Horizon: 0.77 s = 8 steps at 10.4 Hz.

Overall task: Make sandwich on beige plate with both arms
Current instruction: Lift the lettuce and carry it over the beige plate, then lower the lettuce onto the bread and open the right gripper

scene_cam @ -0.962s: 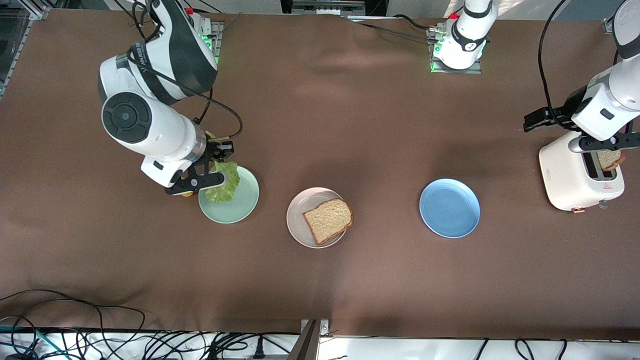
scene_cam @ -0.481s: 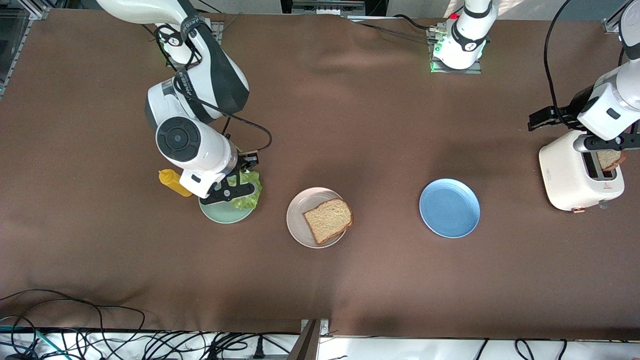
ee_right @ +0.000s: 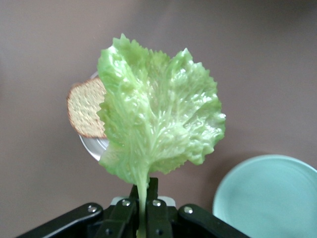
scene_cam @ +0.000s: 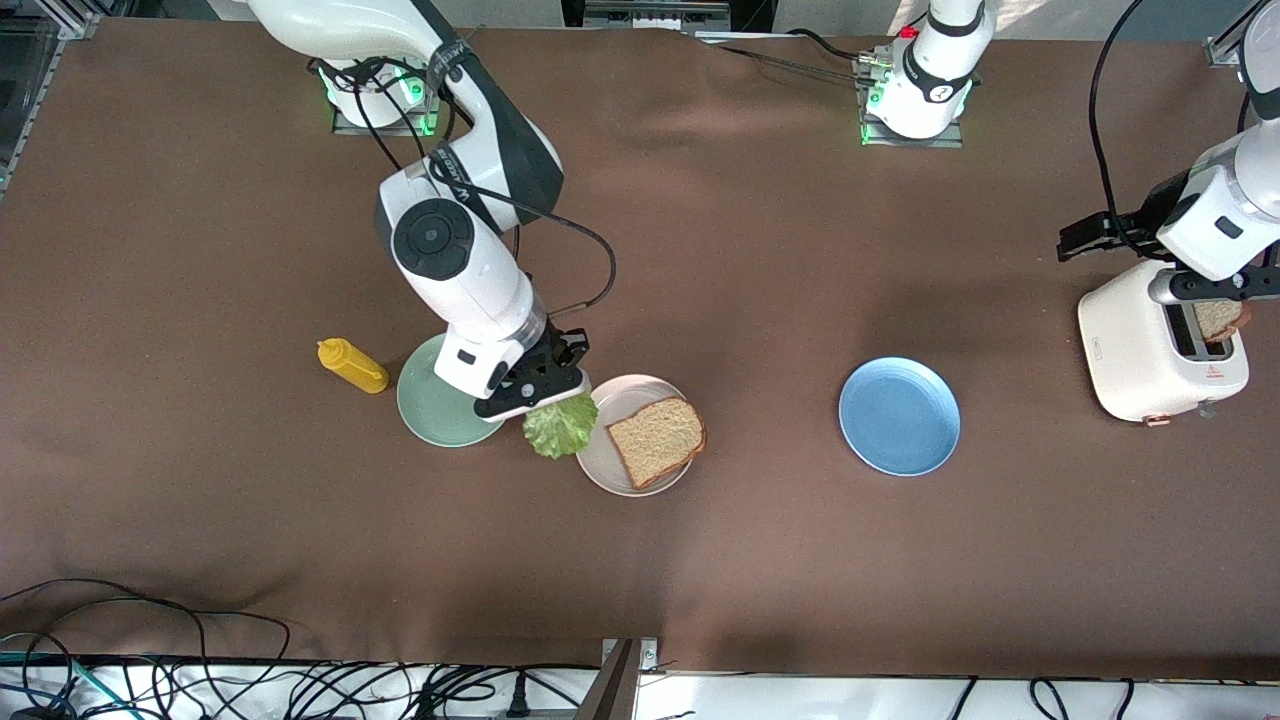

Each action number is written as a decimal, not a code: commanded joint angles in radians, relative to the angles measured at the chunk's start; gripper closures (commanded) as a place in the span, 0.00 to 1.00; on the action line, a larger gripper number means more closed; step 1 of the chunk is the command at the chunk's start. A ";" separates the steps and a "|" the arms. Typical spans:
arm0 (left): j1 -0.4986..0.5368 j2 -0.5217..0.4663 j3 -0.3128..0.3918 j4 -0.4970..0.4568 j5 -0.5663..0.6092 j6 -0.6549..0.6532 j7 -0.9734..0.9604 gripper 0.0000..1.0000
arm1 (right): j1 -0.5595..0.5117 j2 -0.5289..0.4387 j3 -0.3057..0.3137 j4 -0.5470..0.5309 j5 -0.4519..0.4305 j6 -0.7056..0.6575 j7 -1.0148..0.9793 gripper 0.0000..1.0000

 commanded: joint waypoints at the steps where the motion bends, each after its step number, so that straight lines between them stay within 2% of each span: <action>1: 0.017 -0.017 -0.003 -0.013 -0.021 -0.007 0.026 0.00 | 0.043 0.095 0.011 0.037 0.004 0.143 0.009 1.00; 2: 0.018 -0.017 -0.003 -0.013 -0.021 -0.007 0.026 0.00 | 0.059 0.127 0.013 0.036 0.005 0.155 0.018 1.00; 5: 0.018 -0.017 -0.003 -0.013 -0.021 -0.013 0.026 0.00 | 0.070 0.209 0.028 0.030 0.005 0.297 0.011 1.00; 8: 0.025 -0.017 -0.003 -0.013 -0.023 -0.015 0.026 0.00 | 0.070 0.224 0.034 -0.012 0.007 0.281 0.001 1.00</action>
